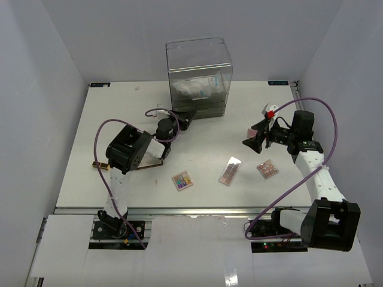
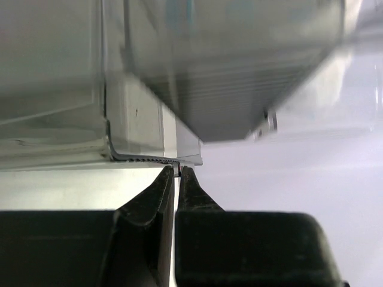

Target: Organize the makeup

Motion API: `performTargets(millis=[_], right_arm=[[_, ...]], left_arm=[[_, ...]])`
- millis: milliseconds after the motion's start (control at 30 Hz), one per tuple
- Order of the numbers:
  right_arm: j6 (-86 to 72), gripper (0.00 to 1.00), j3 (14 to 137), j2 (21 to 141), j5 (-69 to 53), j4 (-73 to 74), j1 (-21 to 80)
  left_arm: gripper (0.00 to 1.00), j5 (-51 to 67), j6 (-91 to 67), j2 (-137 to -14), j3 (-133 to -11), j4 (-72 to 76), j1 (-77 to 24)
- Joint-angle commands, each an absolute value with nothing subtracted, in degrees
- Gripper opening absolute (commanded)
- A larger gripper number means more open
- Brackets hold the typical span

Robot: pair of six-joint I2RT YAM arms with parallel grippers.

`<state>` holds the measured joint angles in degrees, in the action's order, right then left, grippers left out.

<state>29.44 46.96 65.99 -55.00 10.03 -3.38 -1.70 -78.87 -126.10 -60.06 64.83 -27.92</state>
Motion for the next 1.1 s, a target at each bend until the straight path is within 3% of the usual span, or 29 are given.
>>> performTargets(millis=[0,367,467,567,600,667,767,1067], right_arm=[[29.89,0.88,46.22,66.39,-55.76,8.53,-3.69],[32.48,0.91,45.17,67.11,-51.96,8.53,-3.8],[33.98,0.92,44.8,67.35,-49.96,8.53,-3.87],[36.08,0.93,44.37,68.21,-49.02,8.6,-3.87],[36.53,0.94,44.29,68.32,-48.83,8.53,-3.87],[37.96,0.96,44.05,68.87,-48.52,8.69,-3.87],[39.24,0.9,44.45,69.92,-46.24,9.24,-3.87],[54.32,0.9,46.83,72.49,-41.3,18.2,-3.87]], left_arm=[[0.0,0.16,-77.71,-119.86,-52.26,68.67,-29.8],[0.05,2.48,-79.44,-114.75,-43.38,72.37,-31.93],[0.16,2.47,-79.89,-113.91,-42.73,71.72,-31.99],[0.41,2.01,-79.32,-112.1,-41.89,70.63,-31.99],[0.54,1.93,-78.96,-111.65,-41.63,70.38,-31.99],[0.65,2.01,-77.93,-110.3,-40.84,70.14,-31.91],[0.69,3.74,-75.32,-108.0,-39.07,70.42,-31.82],[0.73,10.87,-66.06,-91.25,-30.82,59.17,-31.82]])
